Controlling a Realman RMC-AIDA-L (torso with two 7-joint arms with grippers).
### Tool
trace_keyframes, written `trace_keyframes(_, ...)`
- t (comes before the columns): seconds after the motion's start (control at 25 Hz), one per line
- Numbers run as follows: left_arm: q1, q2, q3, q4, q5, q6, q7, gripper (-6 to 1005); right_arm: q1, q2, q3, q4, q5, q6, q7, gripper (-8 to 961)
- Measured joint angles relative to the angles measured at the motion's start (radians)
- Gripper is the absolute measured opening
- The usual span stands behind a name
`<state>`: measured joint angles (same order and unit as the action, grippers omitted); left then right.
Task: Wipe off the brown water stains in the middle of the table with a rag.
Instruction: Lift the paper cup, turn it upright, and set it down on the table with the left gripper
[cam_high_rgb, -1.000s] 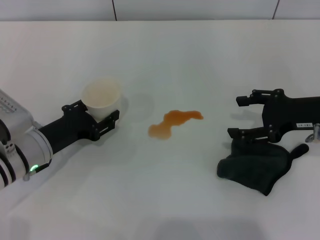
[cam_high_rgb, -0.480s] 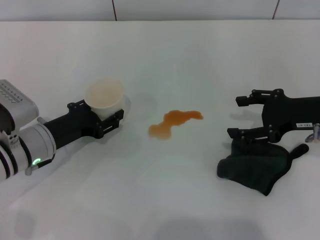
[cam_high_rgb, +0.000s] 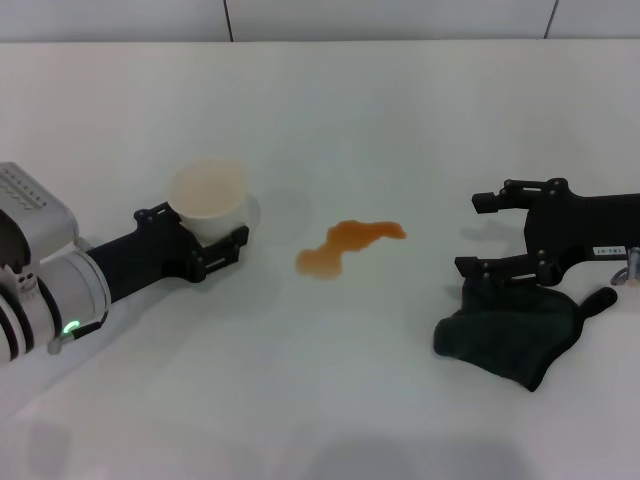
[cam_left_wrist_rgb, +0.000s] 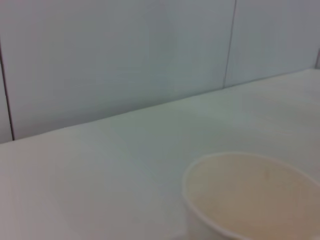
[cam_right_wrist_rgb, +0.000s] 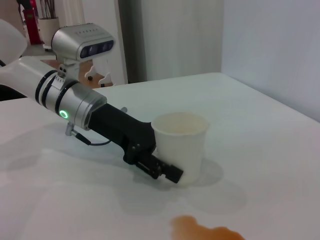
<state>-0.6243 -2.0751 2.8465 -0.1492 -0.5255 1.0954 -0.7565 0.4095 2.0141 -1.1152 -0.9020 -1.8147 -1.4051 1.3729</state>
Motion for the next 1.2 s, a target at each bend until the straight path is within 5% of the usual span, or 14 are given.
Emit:
trace_keyframes(0.72,-0.003,-0.001,-0.001,-0.041,0.017,0.049,-0.011,867,0.004,-0.001,0.005,0.0,0.0,-0.001,0.0,855)
trace_keyframes(1.2,0.003,-0.007,-0.001,-0.115,0.036,0.13,-0.063,866,0.006,-0.002,0.008,0.003,0.0,0.006,-0.001,855)
